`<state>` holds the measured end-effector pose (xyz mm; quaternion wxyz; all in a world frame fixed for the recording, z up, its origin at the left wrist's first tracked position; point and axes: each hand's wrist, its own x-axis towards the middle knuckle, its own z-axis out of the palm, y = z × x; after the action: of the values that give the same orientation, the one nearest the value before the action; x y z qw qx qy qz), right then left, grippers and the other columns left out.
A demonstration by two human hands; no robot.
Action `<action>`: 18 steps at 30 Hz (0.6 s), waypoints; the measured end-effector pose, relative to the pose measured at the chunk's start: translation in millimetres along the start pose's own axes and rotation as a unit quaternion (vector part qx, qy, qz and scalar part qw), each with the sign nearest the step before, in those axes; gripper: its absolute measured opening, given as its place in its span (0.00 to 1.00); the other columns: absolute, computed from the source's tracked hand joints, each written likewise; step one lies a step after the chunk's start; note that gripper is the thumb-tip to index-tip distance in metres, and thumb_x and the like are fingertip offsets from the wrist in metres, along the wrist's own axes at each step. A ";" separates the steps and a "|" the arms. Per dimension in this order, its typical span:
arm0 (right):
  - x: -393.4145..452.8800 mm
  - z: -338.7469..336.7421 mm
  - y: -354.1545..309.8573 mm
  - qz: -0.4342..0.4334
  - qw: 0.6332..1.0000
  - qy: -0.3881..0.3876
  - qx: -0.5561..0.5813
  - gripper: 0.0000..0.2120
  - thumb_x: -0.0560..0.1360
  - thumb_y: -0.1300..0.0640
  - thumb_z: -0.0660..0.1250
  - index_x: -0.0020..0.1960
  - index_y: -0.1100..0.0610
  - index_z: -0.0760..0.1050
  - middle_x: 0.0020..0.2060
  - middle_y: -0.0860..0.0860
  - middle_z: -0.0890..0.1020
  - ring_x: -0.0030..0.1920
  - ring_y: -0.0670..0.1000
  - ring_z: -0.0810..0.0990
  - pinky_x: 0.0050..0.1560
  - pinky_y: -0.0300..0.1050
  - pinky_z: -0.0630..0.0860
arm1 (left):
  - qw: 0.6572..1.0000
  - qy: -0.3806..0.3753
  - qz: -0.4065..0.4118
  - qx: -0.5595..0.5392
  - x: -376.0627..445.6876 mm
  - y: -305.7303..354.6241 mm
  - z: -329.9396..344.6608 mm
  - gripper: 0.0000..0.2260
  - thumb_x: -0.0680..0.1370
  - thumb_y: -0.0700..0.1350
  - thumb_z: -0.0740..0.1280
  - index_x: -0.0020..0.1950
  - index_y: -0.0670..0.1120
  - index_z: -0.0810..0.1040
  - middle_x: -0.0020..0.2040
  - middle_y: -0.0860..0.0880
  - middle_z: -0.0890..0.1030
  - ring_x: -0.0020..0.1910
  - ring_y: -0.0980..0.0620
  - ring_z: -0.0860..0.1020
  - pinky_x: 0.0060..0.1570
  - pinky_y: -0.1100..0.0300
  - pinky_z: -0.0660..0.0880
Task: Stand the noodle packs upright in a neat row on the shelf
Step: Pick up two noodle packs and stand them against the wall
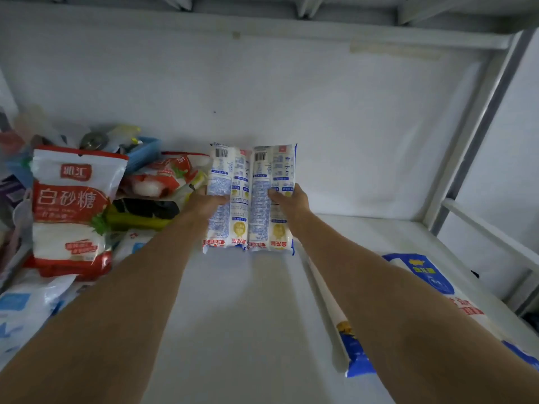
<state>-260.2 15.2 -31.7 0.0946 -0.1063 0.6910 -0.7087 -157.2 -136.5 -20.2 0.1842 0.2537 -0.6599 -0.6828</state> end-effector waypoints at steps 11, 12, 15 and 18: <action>67.2 -5.6 9.9 -0.067 0.996 -0.033 0.050 0.15 0.76 0.57 0.70 0.61 0.56 0.74 0.54 0.56 0.83 0.53 0.59 0.83 0.55 0.57 0.81 | 0.995 0.031 0.091 0.024 71.0 -2.2 20.4 0.13 0.74 0.40 0.62 0.57 0.46 0.78 0.54 0.44 0.83 0.51 0.43 0.81 0.55 0.46 0.78; 72.2 -5.9 11.1 -0.067 0.996 -0.033 0.047 0.15 0.75 0.57 0.70 0.61 0.56 0.74 0.55 0.56 0.83 0.55 0.60 0.83 0.57 0.59 0.80 | 0.995 0.032 0.096 0.022 76.1 -2.8 23.9 0.13 0.75 0.39 0.61 0.57 0.47 0.78 0.53 0.45 0.83 0.49 0.45 0.81 0.51 0.50 0.78; 83.4 -5.0 16.3 -0.064 0.997 -0.036 0.038 0.16 0.76 0.56 0.70 0.62 0.55 0.75 0.57 0.57 0.83 0.57 0.60 0.82 0.59 0.60 0.79 | 0.996 0.031 0.080 0.003 88.7 -4.6 30.6 0.15 0.76 0.40 0.60 0.60 0.47 0.77 0.51 0.46 0.82 0.48 0.45 0.81 0.48 0.53 0.77; 92.2 -2.4 19.1 -0.061 0.997 -0.041 0.032 0.17 0.76 0.55 0.69 0.63 0.54 0.74 0.58 0.56 0.83 0.59 0.59 0.81 0.61 0.61 0.77 | 0.997 0.026 0.074 -0.014 99.2 -7.4 32.7 0.14 0.75 0.37 0.58 0.56 0.48 0.77 0.47 0.47 0.82 0.45 0.47 0.80 0.46 0.53 0.77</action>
<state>-349.5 -9.0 -49.0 0.0827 -0.1740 0.6557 -0.7301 -255.6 -167.8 -37.9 0.2553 0.2190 -0.6622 -0.6696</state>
